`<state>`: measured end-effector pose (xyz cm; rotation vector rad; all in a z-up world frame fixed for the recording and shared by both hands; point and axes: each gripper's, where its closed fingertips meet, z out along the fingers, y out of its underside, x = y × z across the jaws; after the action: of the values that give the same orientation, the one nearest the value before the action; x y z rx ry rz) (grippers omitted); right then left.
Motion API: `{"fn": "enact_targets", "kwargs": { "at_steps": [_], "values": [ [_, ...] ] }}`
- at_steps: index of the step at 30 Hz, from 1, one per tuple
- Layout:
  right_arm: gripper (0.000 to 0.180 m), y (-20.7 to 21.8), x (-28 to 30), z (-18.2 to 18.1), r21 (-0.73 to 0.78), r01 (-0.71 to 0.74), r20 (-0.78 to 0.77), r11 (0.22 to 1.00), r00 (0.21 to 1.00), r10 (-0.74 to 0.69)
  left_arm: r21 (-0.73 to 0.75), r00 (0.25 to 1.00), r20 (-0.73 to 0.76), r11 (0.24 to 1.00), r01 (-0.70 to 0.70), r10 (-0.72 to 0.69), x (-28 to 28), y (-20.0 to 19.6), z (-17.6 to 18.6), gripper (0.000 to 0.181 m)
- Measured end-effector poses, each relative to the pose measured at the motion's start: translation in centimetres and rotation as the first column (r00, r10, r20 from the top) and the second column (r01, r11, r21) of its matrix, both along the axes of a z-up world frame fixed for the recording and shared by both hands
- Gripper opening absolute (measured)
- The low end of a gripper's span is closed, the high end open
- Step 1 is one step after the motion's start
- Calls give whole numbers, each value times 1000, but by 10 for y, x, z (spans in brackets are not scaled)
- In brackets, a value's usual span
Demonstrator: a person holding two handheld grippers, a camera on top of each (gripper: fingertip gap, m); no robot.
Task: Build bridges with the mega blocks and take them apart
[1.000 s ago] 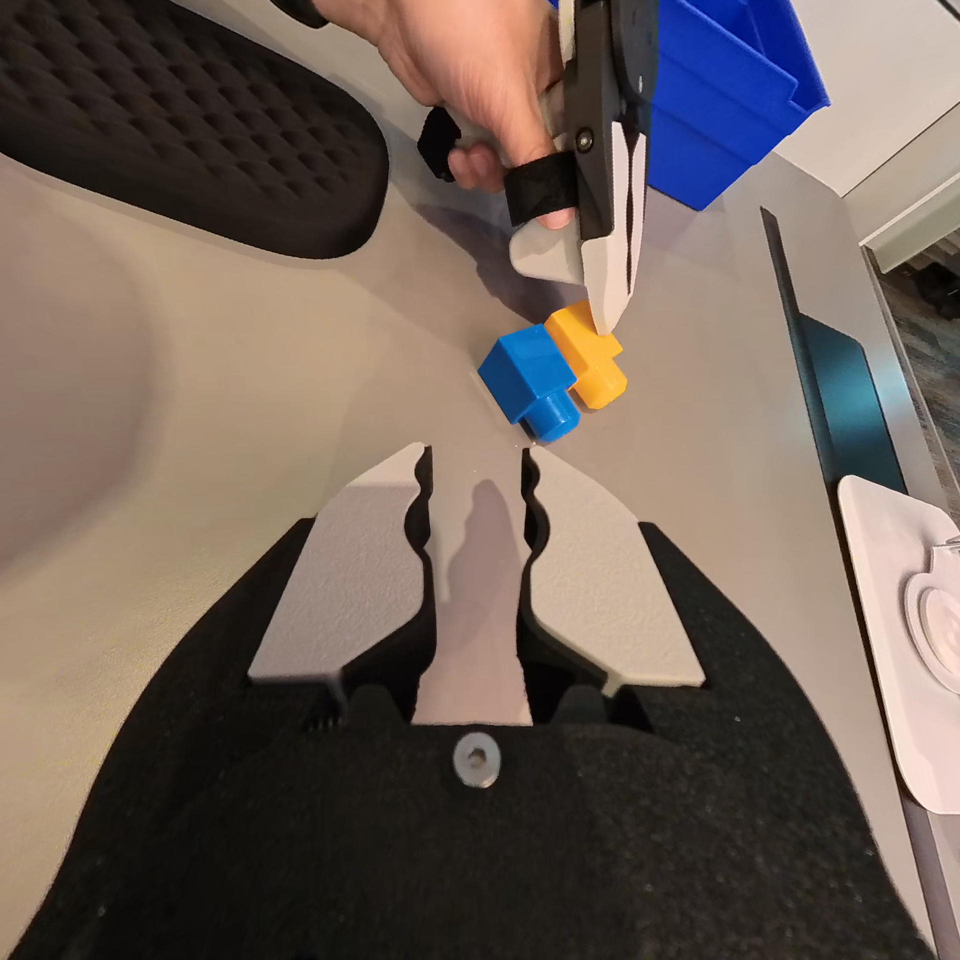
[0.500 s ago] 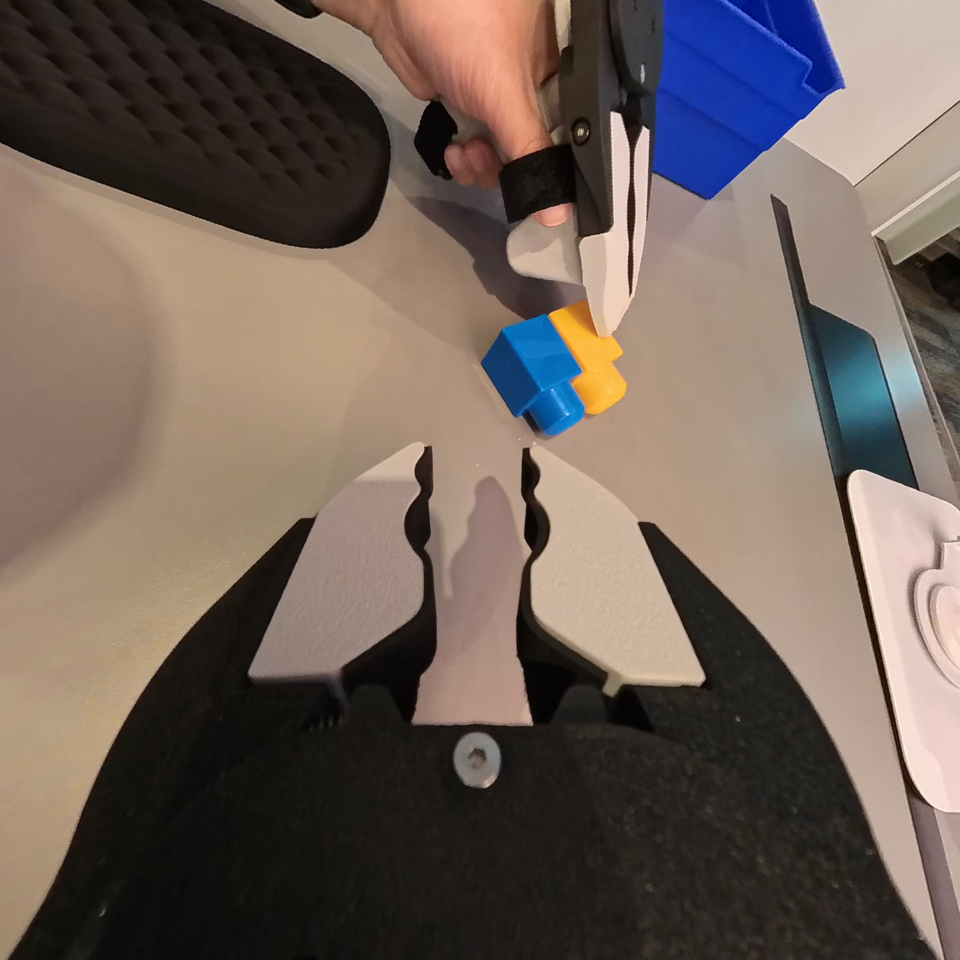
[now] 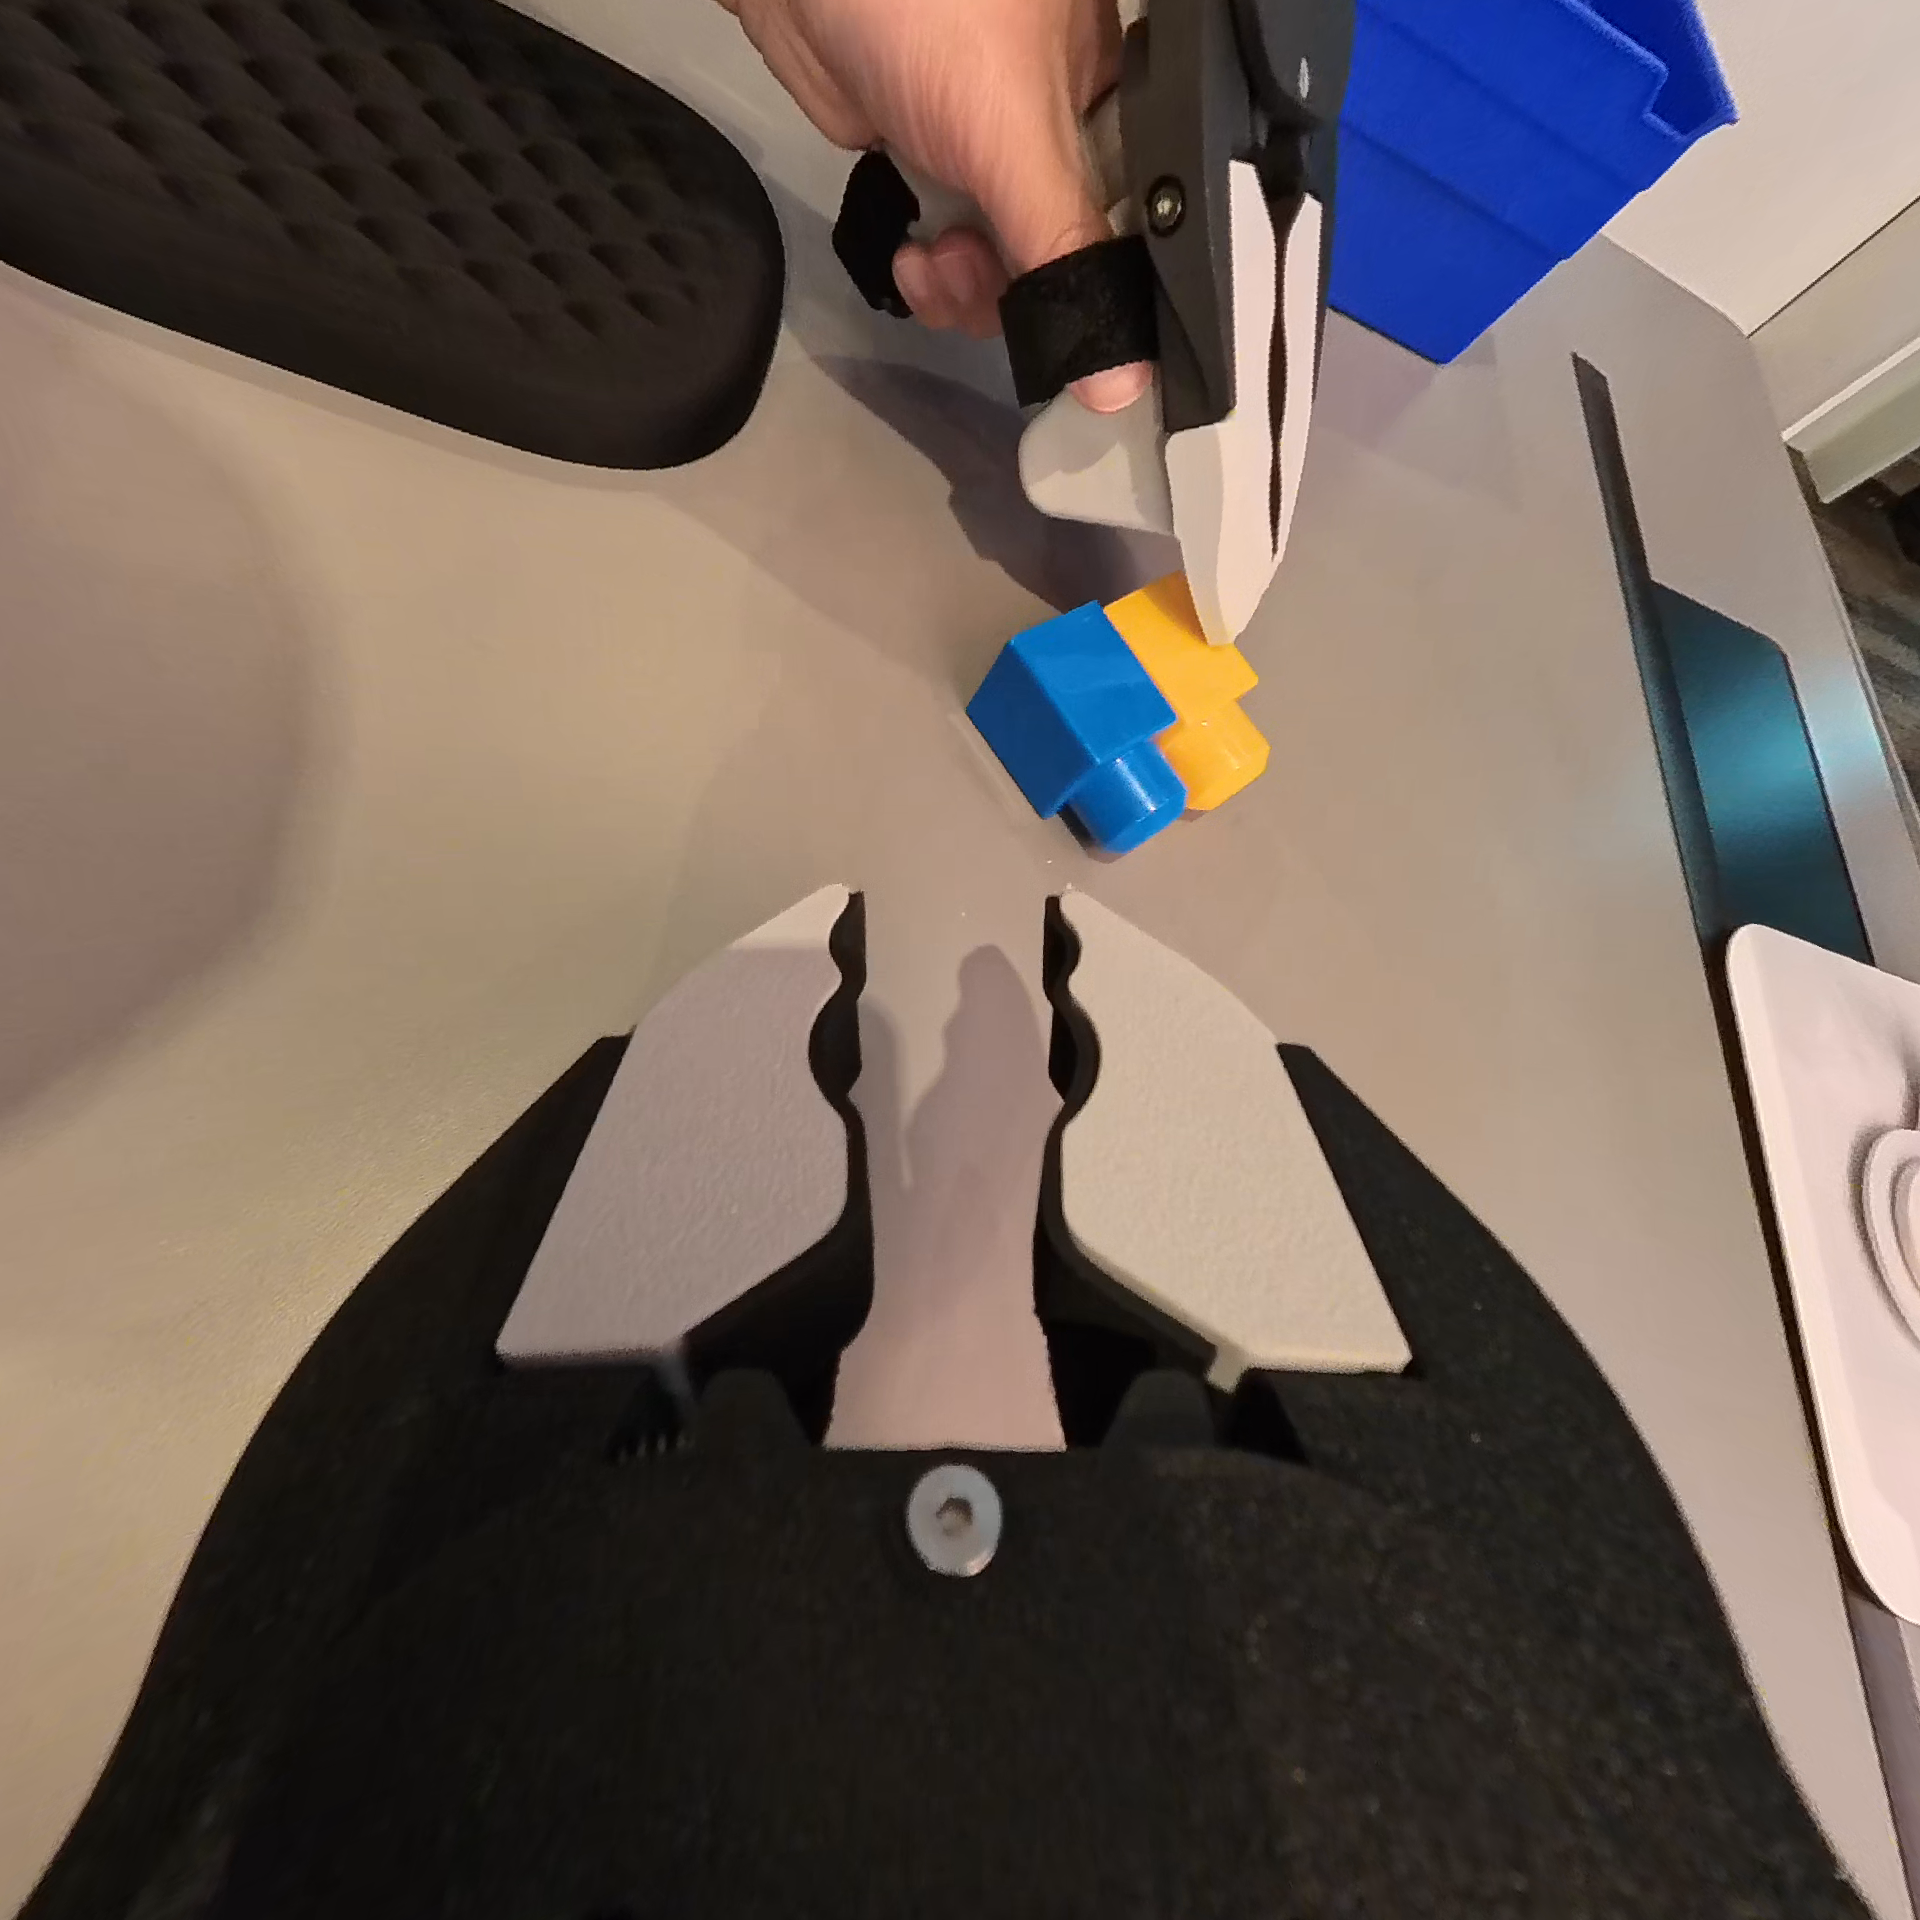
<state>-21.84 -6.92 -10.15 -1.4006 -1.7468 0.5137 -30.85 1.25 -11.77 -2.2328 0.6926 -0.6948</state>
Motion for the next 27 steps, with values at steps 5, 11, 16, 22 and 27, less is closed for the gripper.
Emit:
{"fn": "enact_targets", "kwargs": {
  "at_steps": [5,11,16,22,27],
  "values": [
    [32,0,0,-1,-5,-1,2,1000,1000,1,9,1000,-5,1000,12,-12,-1,0,1,0],
    [32,0,0,-3,-6,-1,11,1000,1000,1,5,999,32,1000,20,-20,4,-4,7,2],
    [32,1,1,-3,-6,0,13,1000,1000,0,136,993,-118,991,5,11,2,0,6,15],
    [32,1,2,-4,-5,1,19,1000,1000,-1,110,991,-129,994,-18,32,13,2,6,29],
    [32,1,3,-4,1,2,25,1000,1000,-2,90,983,-177,996,-20,36,18,4,0,27]
  ]
}}
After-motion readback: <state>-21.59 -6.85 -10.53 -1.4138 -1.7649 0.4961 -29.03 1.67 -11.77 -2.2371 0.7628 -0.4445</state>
